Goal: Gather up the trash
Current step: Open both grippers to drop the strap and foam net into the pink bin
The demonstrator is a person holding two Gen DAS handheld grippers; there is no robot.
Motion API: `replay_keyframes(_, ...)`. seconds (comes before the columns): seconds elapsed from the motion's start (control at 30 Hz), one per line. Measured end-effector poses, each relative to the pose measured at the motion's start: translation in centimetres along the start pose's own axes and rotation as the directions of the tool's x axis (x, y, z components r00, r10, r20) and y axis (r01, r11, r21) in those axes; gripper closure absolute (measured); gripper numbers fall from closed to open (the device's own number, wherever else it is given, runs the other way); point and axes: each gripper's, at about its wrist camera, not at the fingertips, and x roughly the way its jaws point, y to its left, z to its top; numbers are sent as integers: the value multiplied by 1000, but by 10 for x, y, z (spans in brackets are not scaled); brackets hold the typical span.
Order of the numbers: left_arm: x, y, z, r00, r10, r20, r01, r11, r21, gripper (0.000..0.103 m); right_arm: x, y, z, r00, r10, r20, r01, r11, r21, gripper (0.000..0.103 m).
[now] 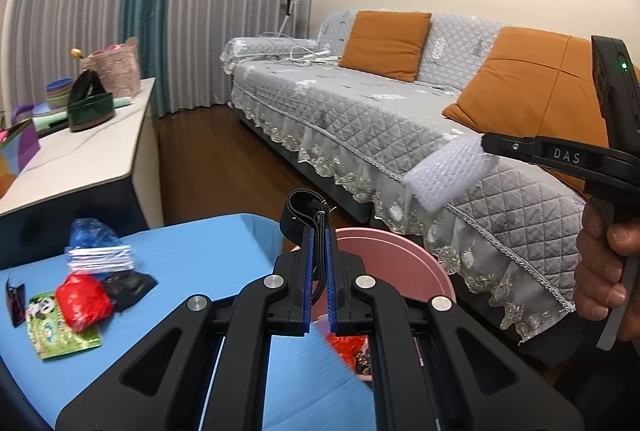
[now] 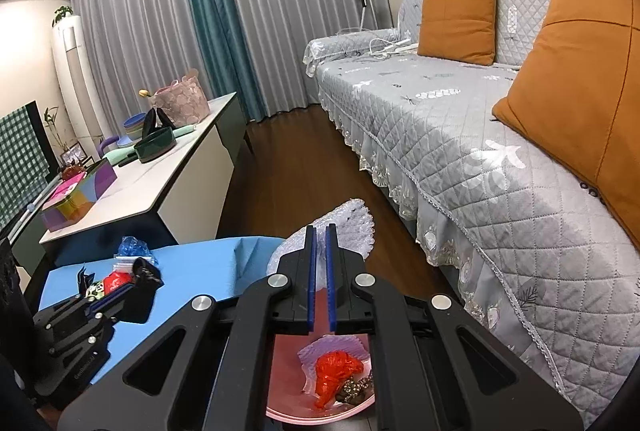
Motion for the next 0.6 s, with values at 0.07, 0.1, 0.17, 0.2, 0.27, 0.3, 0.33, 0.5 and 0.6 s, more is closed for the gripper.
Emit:
replay_keyframes(0.07, 7, -3, 0, 1000, -16, -9, 16, 1000, 3, 98, 5, 1, 0, 1000, -4, -8, 4, 1000, -5, 98)
replay_keyframes(0.1, 14, -6, -1, 999, -26, -18, 26, 1000, 7, 98, 7, 1, -1, 1000, -9, -12, 9, 1000, -11, 98)
replay_keyframes(0.17, 24, -12, -2, 999, -38, -34, 38, 999, 13, 97, 12, 3, -3, 1000, -14, -24, 14, 1000, -24, 98)
replay_keyframes(0.2, 29, -15, -3, 998, -41, -41, 42, 999, 14, 97, 15, 4, -4, 999, -17, -32, 16, 999, -30, 98)
replay_keyframes(0.27, 38, -19, -5, 997, -50, -56, 51, 999, 14, 97, 21, 5, -6, 999, -26, -42, 24, 999, -41, 98)
replay_keyframes(0.3, 45, -21, -6, 996, -55, -64, 56, 998, 15, 97, 23, 5, -6, 998, -27, -48, 25, 999, -44, 98)
replay_keyframes(0.33, 49, -23, -7, 996, -58, -69, 60, 998, 16, 97, 27, 5, -8, 998, -29, -55, 27, 999, -46, 98)
replay_keyframes(0.5, 71, -26, -10, 990, -81, -115, 83, 996, 21, 87, 42, 4, -12, 993, -55, -104, 49, 997, -59, 93)
replay_keyframes(0.6, 74, -22, -14, 988, -76, -135, 80, 997, 22, 61, 46, 0, -14, 992, -72, -108, 67, 997, -48, 73)
